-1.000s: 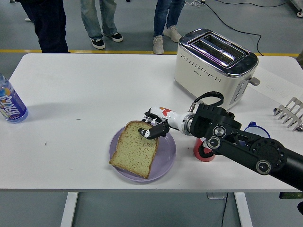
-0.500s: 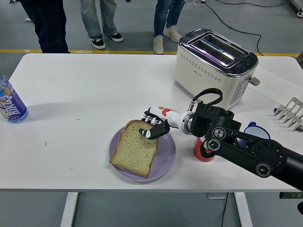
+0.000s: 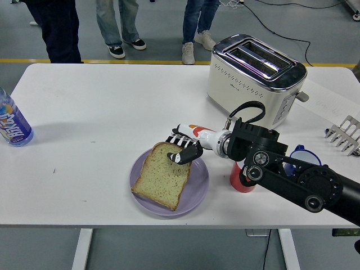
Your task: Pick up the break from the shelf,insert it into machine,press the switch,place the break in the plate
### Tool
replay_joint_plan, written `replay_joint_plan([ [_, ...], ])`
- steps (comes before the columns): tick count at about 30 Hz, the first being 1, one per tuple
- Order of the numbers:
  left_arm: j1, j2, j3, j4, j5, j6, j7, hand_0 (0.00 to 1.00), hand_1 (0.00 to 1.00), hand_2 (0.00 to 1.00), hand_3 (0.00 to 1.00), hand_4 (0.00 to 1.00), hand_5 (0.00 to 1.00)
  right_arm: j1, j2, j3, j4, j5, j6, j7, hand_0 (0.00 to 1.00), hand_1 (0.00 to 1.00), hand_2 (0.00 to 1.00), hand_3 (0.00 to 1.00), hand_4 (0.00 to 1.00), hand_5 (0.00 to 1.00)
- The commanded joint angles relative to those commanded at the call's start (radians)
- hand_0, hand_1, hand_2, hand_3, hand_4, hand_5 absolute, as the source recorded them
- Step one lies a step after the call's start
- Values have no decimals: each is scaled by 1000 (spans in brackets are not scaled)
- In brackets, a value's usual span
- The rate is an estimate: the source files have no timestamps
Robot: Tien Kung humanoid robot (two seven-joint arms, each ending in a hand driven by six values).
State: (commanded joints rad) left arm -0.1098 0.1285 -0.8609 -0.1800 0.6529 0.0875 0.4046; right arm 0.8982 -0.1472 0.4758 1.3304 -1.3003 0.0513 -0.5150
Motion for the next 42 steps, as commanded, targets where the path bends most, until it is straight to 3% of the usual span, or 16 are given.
replay_joint_plan([
  [11, 6, -1, -7, 0, 10, 0, 2, 332, 436, 584, 719, 593, 998, -6, -2, 2, 3, -16, -13, 4, 769, 734, 716, 730, 643, 123],
  [12, 7, -1, -8, 0, 11, 0, 2, 331, 437, 585, 718, 594, 998, -6, -2, 2, 3, -17, -16, 4, 814, 781, 768, 771, 663, 160],
  [17, 9, -1, -12, 0, 16, 0, 3, 331, 437, 585, 718, 594, 998, -9, -4, 4, 7, -23, -31, 7, 814, 781, 768, 771, 663, 160],
  [18, 9, -1, -12, 0, 17, -1, 3, 332, 435, 584, 717, 594, 998, -10, -4, 4, 8, -24, -32, 8, 881, 829, 822, 820, 668, 168],
  [30, 8, -1, -10, 0, 12, -2, 2, 332, 436, 584, 717, 594, 998, -23, -21, 43, 52, -24, -55, 27, 900, 847, 840, 841, 681, 184],
  [42, 6, 0, -8, 0, 7, -3, 1, 333, 438, 586, 717, 594, 998, -40, -57, 92, 101, 79, -140, 320, 913, 852, 838, 849, 683, 183],
])
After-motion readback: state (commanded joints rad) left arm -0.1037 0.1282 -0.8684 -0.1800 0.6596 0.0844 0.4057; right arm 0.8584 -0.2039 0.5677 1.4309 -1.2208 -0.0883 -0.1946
